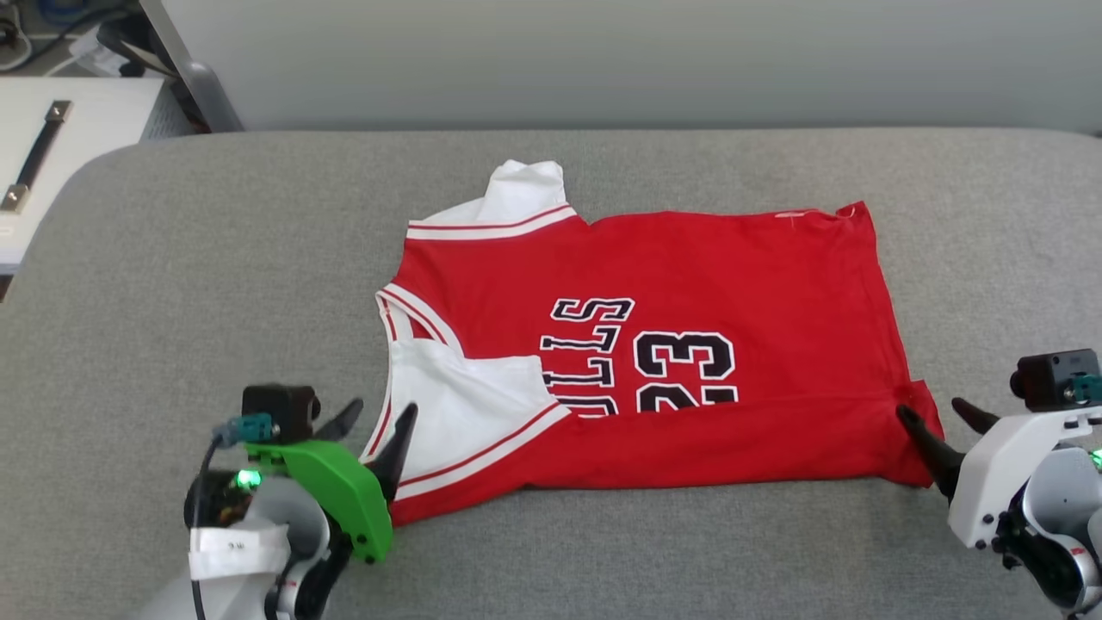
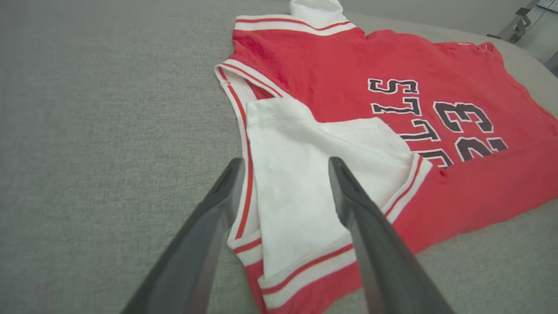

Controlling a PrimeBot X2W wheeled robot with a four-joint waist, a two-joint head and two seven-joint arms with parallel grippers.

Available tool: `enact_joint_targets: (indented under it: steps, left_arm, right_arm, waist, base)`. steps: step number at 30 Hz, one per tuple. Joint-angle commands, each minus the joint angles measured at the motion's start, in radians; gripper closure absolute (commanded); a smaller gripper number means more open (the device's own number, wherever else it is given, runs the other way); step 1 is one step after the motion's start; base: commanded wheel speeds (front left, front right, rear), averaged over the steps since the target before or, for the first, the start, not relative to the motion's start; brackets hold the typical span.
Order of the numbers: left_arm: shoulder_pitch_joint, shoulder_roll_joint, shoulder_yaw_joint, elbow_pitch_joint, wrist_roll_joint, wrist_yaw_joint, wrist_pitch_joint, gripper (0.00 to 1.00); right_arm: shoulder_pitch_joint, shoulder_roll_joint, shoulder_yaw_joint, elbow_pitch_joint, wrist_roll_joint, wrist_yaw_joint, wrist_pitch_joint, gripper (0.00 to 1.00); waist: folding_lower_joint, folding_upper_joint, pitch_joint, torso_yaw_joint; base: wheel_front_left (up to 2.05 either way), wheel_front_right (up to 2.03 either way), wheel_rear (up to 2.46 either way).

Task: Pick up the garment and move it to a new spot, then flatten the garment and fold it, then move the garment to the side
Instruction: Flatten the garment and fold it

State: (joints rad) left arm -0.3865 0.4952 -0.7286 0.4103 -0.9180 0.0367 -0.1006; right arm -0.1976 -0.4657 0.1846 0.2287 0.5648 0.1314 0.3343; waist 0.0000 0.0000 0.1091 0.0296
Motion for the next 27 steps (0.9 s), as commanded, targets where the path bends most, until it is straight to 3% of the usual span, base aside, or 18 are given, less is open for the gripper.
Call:
enact_joint_targets:
  steps: [1,7,13,17,25,26,27]
  left_arm:
    - [0.037,0.005,0.006,-0.027,-0.017,0.032,0.021,0.0]
    - [0.13,0.05,-0.009,-0.16,-0.046,0.151,0.139,0.0]
    - [0.147,0.095,-0.025,-0.23,-0.025,0.241,0.214,0.0]
    - [0.138,0.098,-0.023,-0.232,-0.015,0.269,0.221,0.0]
    - [0.108,0.072,-0.05,-0.142,-0.009,0.274,0.26,0.0]
    - [0.106,0.07,-0.062,-0.131,-0.009,0.263,0.274,0.21]
    - [0.105,0.064,-0.074,-0.121,-0.016,0.242,0.292,0.94]
  right_arm:
    - [0.025,0.015,-0.015,-0.025,-0.017,-0.001,0.022,0.0]
    - [0.101,0.065,-0.087,-0.122,-0.073,-0.001,0.124,0.0]
    - [0.144,0.114,-0.146,-0.213,-0.12,-0.001,0.194,0.0]
    - [0.15,0.129,-0.162,-0.25,-0.136,-0.001,0.211,0.0]
    - [0.139,0.138,-0.176,-0.276,-0.151,-0.001,0.212,0.0]
    - [0.138,0.138,-0.178,-0.276,-0.152,-0.001,0.212,0.0]
    - [0.137,0.136,-0.178,-0.276,-0.153,-0.001,0.212,0.0]
  waist:
    - [0.0,0.0,-0.027,0.0]
    - [0.0,0.0,-0.017,-0.004]
    - [0.0,0.0,0.03,-0.013]
    - [0.0,0.0,0.063,-0.019]
    - [0.0,0.0,0.118,-0.026]
    - [0.0,0.0,0.119,-0.025]
    - [0.0,0.0,0.122,-0.024]
  base:
    - [0.0,0.0,0.0]
    - [0.0,0.0,0.0]
    - [0.0,0.0,0.0]
    - [0.0,0.0,0.0]
    - [0.0,0.0,0.0]
    - [0.0,0.0,0.0]
    - [0.0,0.0,0.0]
